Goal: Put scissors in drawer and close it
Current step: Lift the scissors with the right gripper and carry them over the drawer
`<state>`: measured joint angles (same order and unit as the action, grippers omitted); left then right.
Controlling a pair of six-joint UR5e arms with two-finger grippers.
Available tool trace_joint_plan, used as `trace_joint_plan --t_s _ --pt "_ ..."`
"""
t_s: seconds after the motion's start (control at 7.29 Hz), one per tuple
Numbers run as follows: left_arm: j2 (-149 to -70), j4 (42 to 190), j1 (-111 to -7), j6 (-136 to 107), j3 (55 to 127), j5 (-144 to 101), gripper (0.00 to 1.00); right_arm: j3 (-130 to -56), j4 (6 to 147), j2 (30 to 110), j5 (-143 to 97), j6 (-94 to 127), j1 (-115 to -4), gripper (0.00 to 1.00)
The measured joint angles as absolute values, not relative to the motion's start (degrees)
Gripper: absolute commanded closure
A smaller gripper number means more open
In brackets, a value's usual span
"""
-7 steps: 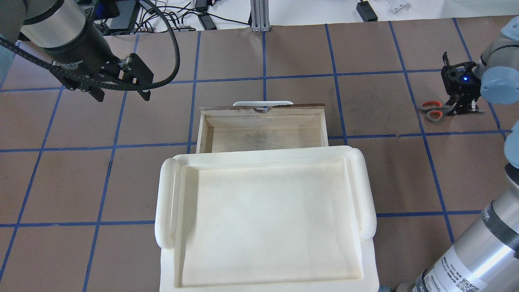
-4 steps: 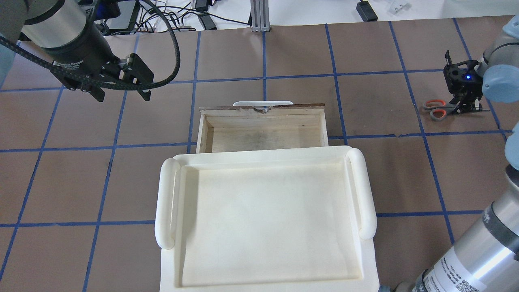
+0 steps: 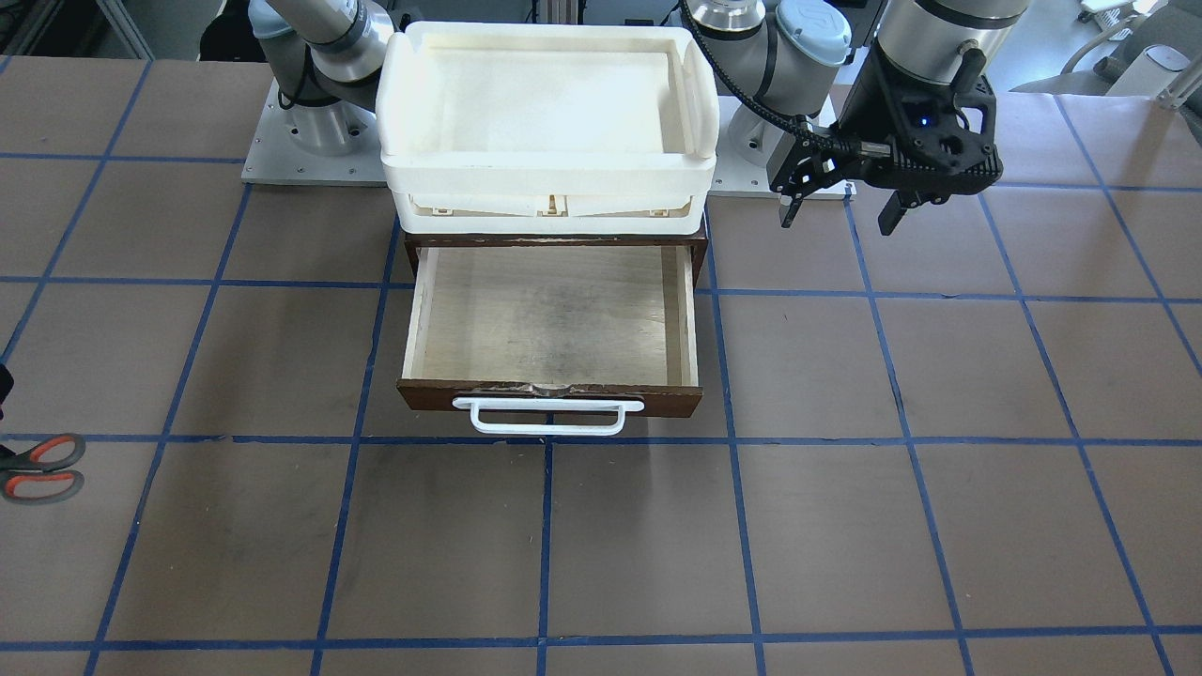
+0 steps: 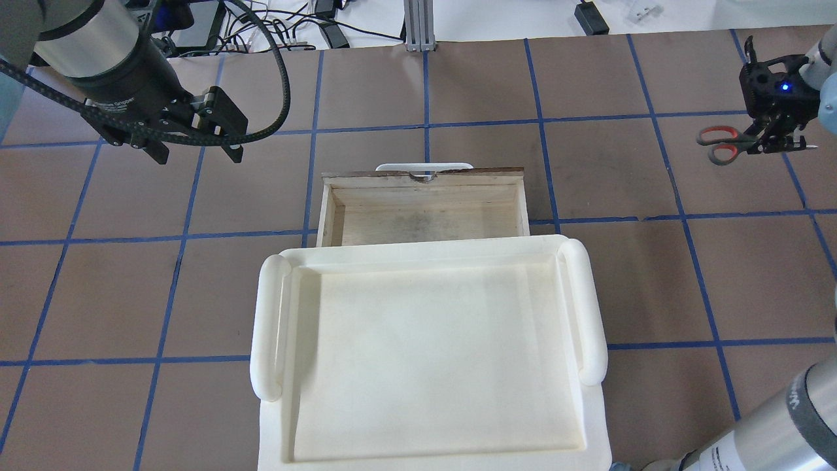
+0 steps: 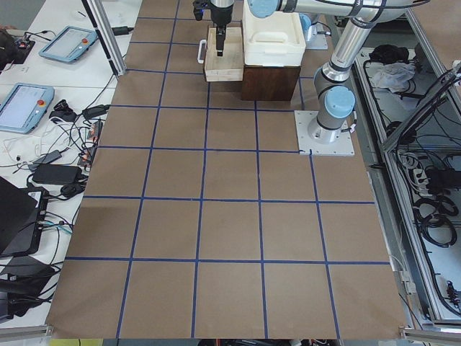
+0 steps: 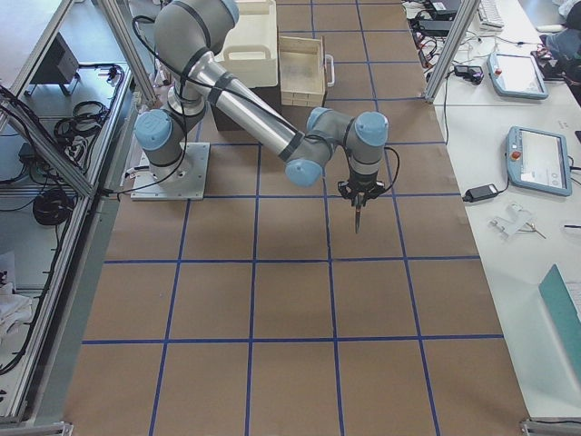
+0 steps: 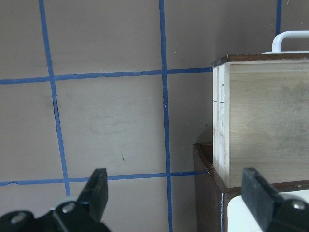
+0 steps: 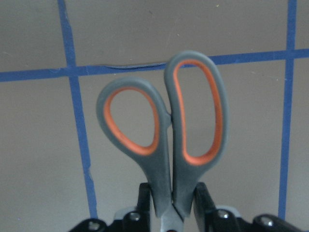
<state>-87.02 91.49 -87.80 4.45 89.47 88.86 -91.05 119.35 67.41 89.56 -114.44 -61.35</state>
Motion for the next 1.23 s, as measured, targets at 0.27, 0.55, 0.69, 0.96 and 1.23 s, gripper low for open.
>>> trace_joint_plan --t_s 0.27,0.55,0.69,0.96,1.23 --pt "-87.0 91.5 -87.8 4.4 89.5 88.9 0.0 -90.9 111.4 74.8 87.8 -112.2 -63.4 1.0" --pt "-86.9 91.5 -87.8 4.4 89.5 88.9 0.0 -90.6 104.8 81.2 87.5 -107.5 -67.3 1.0" --pt "-86.9 91.5 -87.8 4.4 89.5 88.9 0.0 -90.4 102.1 84.0 87.4 -104.1 -70.0 1.0" --pt "-86.9 91.5 -87.8 4.4 89.5 88.9 0.0 -90.3 99.6 86.7 87.3 -96.6 -76.5 1.0" --pt "-86.9 91.5 -87.8 4.5 89.5 88.9 0.0 -90.3 99.4 87.0 87.0 -89.7 -83.0 1.0"
